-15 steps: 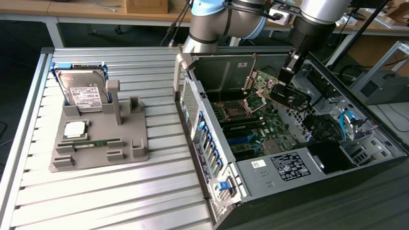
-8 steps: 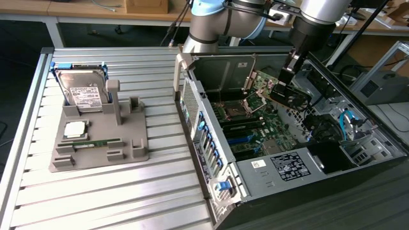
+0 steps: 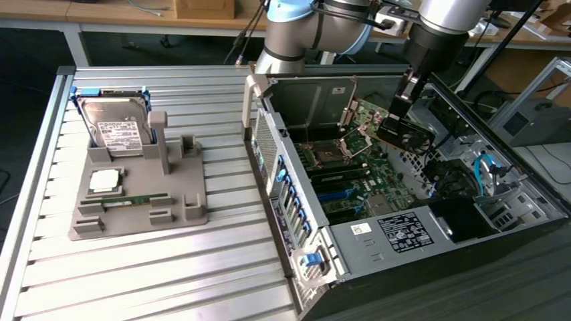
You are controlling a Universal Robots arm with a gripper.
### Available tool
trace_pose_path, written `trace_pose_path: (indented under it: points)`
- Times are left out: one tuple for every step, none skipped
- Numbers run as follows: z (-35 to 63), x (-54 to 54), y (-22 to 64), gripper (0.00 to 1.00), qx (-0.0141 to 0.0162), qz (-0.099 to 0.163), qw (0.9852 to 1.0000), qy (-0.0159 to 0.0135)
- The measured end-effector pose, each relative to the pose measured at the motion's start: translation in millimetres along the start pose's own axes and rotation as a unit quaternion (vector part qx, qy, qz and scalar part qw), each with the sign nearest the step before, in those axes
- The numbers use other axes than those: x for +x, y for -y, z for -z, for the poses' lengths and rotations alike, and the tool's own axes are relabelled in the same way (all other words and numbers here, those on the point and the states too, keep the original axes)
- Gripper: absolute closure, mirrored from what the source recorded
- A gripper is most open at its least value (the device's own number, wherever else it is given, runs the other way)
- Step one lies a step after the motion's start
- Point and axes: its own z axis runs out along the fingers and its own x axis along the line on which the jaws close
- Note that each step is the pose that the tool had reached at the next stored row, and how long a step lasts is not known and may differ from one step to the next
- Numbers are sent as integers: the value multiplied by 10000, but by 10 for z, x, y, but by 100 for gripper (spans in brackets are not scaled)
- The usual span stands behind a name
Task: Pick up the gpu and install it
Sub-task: 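Insert the gpu into the slot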
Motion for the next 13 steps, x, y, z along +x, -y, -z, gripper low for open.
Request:
trace_pose_path:
  points:
    - [0, 0, 0, 73, 0, 14, 10000, 0]
    - [0, 0, 0, 73, 0, 26, 10000, 1]
    - [-1, 0, 0, 73, -1, 39, 10000, 2]
    - [-1, 0, 0, 73, -1, 51, 10000, 2]
    - [-2, 0, 0, 73, -2, 75, 10000, 3]
    - [-2, 0, 0, 73, -2, 91, 10000, 4]
    - [-2, 0, 0, 73, -2, 114, 9999, 5]
    - [-3, 0, 0, 73, -3, 141, 9999, 7]
    - [-3, 0, 0, 73, -3, 157, 9999, 7]
    - [-4, 0, 0, 73, -4, 171, 9999, 8]
    - [-4, 0, 0, 73, -4, 181, 9998, 9]
    - [-5, 0, 0, 73, -4, 193, 9998, 9]
    - [-5, 0, 0, 73, -5, 208, 9998, 10]
